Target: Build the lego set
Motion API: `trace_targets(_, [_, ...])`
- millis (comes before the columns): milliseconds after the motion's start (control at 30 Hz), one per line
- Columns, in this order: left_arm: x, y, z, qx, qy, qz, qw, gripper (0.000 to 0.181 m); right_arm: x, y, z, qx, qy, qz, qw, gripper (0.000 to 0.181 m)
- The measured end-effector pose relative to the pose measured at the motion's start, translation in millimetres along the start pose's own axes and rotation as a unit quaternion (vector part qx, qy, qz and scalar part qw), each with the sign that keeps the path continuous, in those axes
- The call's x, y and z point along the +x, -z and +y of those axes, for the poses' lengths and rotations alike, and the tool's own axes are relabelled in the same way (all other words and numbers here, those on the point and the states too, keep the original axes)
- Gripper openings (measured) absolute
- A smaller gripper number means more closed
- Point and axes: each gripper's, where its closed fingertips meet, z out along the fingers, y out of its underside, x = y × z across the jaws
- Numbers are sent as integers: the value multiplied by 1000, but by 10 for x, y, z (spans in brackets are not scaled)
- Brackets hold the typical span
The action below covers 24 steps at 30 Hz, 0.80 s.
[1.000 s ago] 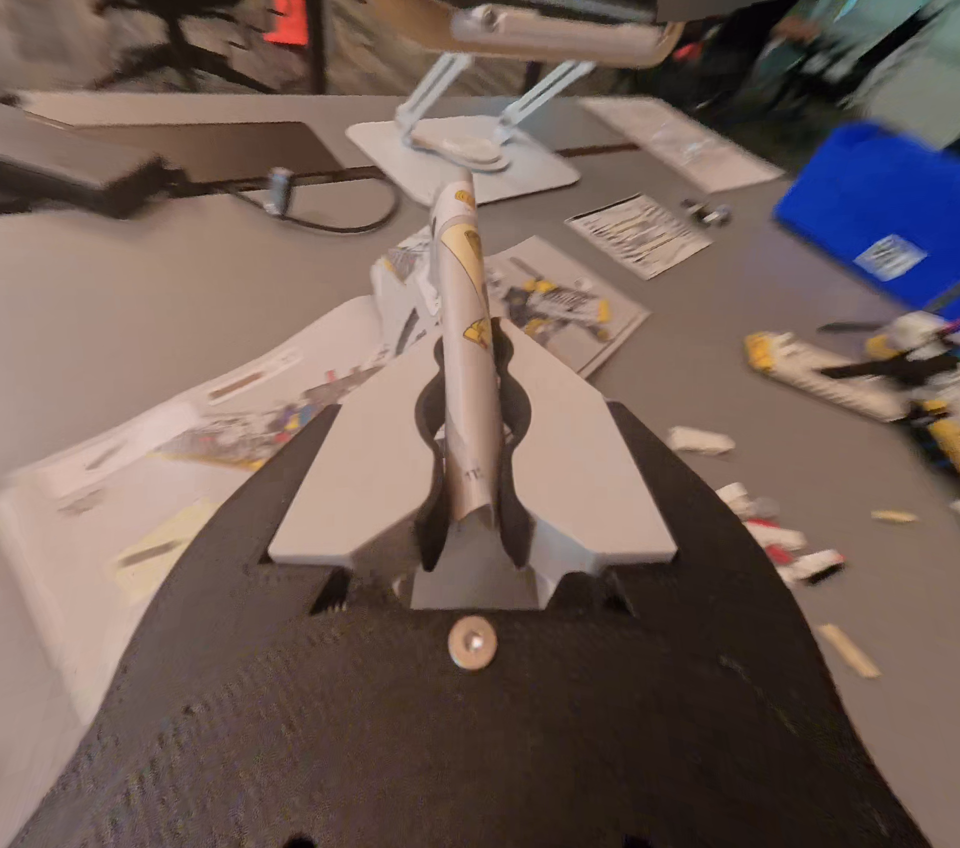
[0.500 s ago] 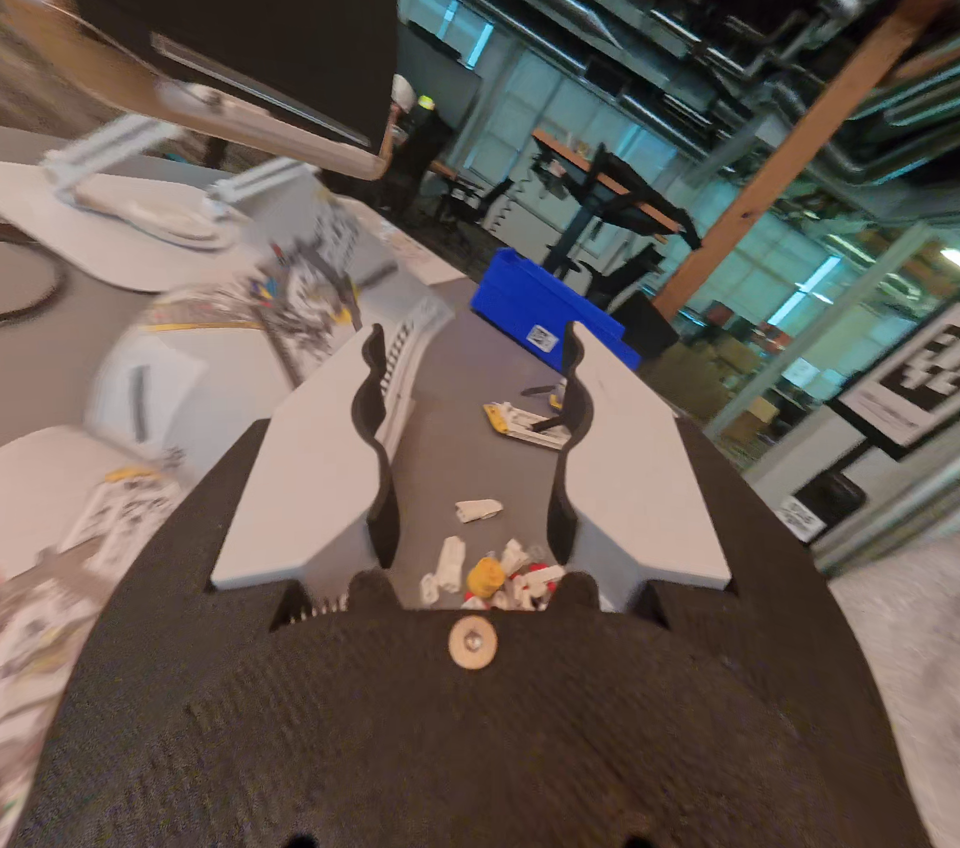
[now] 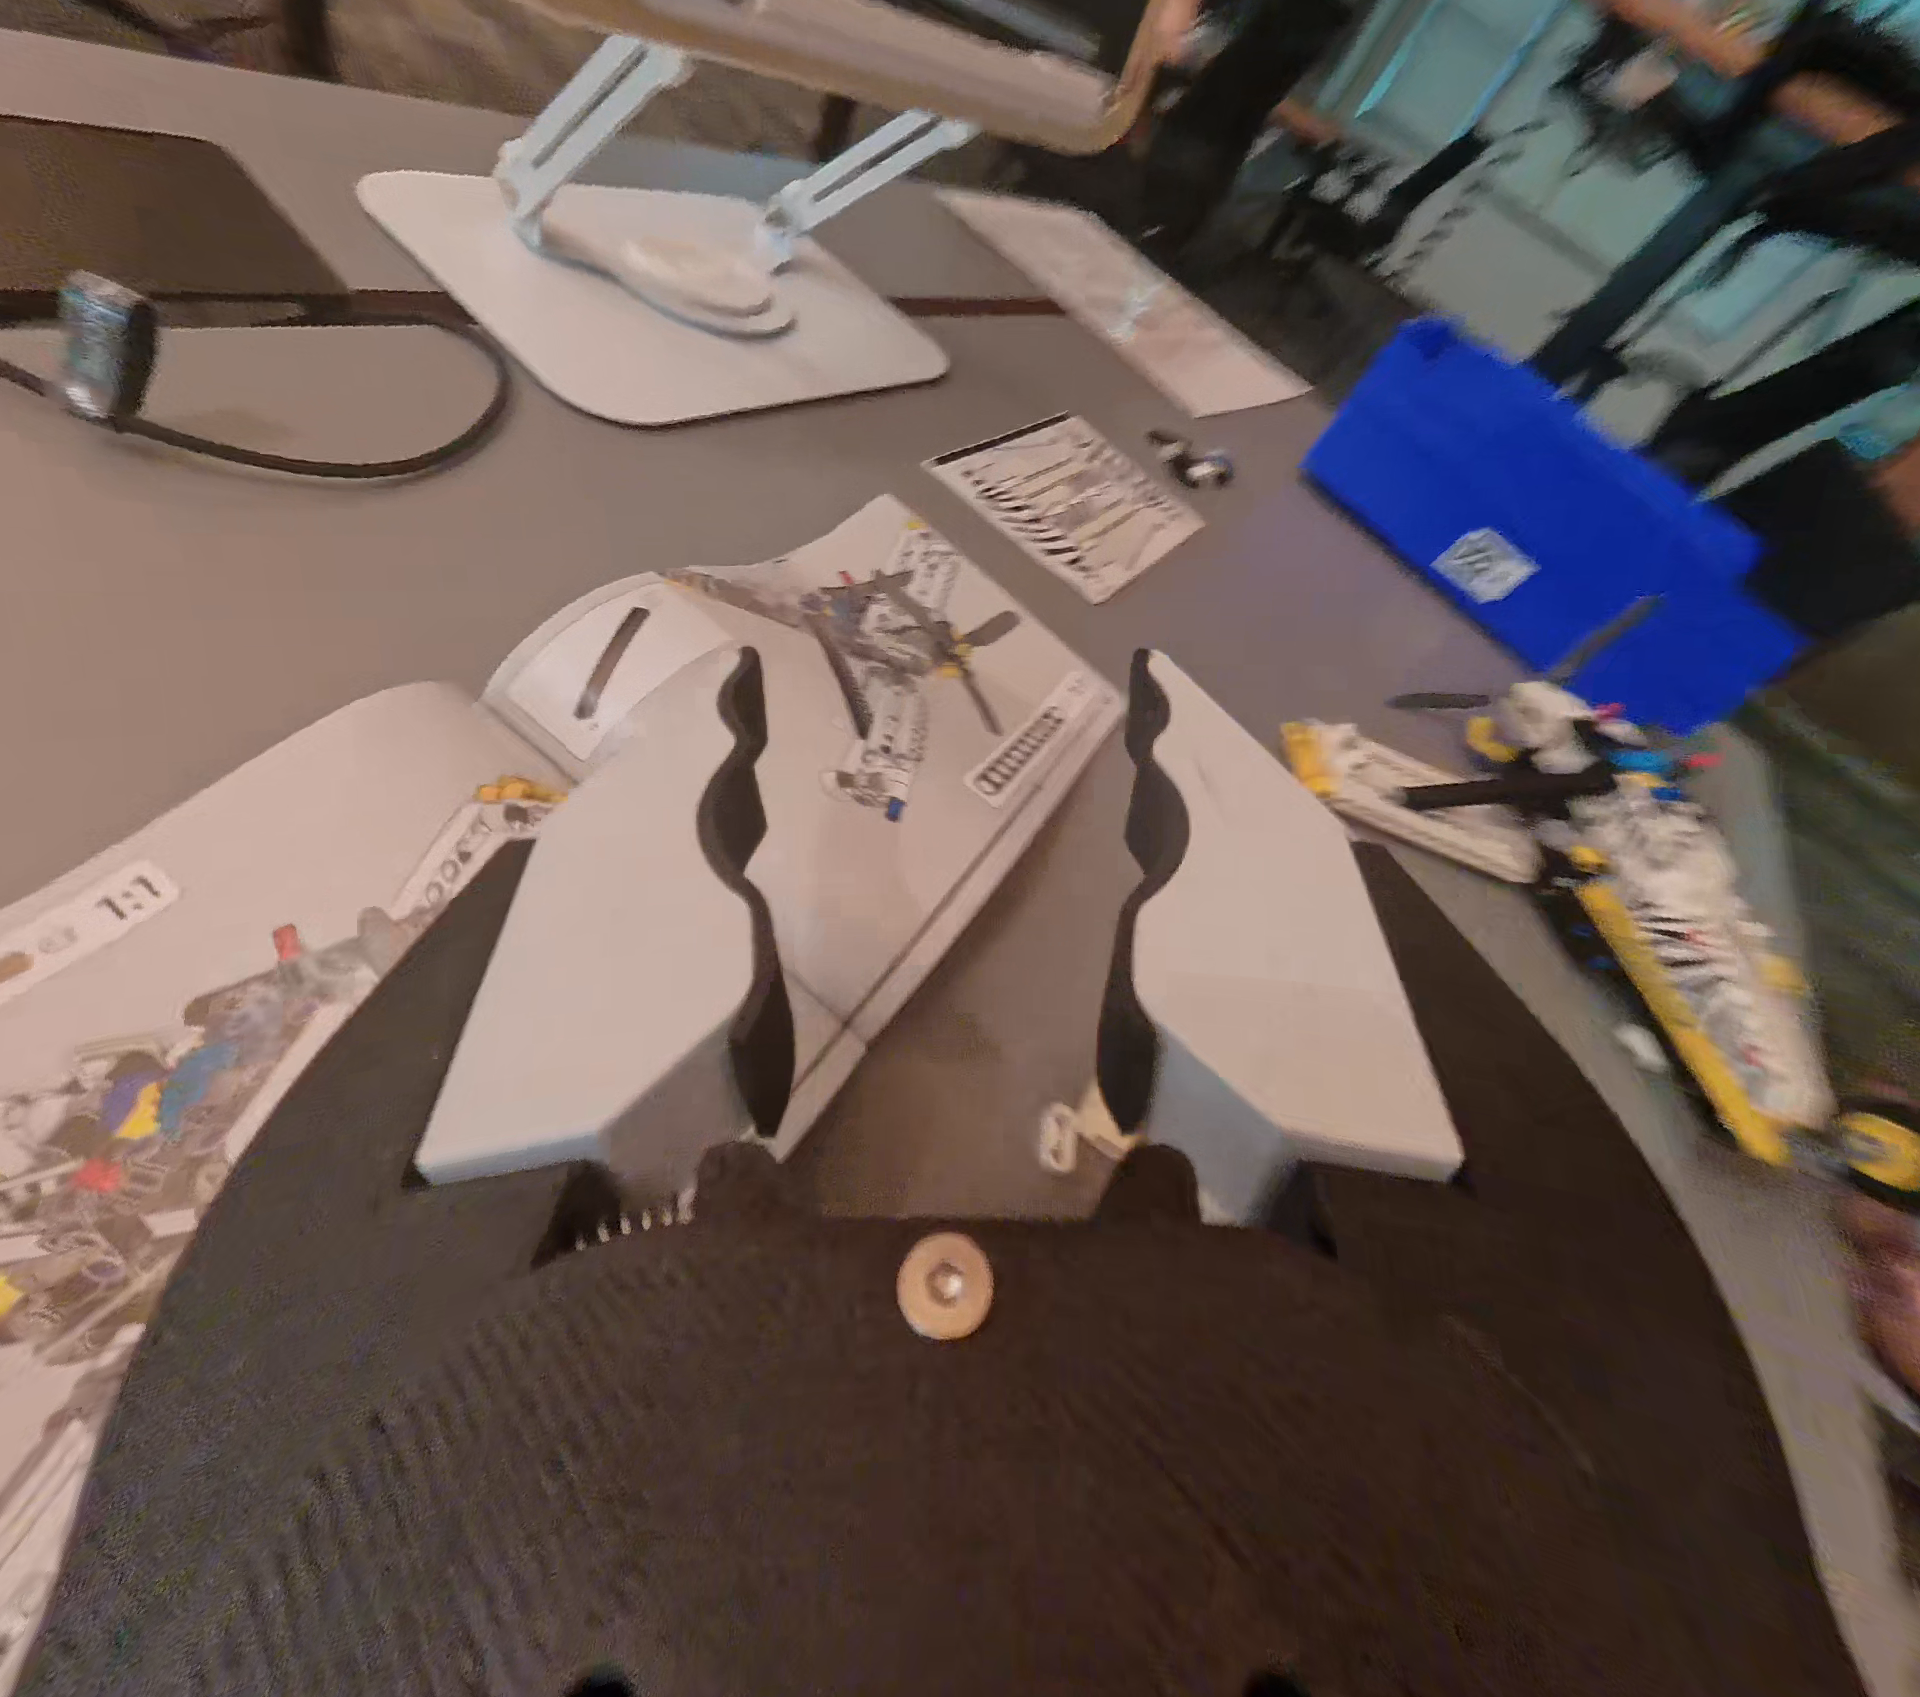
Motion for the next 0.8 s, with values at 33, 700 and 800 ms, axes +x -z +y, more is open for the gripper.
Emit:
trace_targets(33, [-42,-95,19,-20,-22,-36,999,81,2,1,-1,0,-1,0,1000,0])
trace_targets(700, [-342,-635,703,-247,-106,-194,943,39,23,14,1,0,0,1,1000,0])
trace_targets(800, [-399,-588,668,-238,-84,-196,948,8,23,15,1,0,1,1,1000,0])
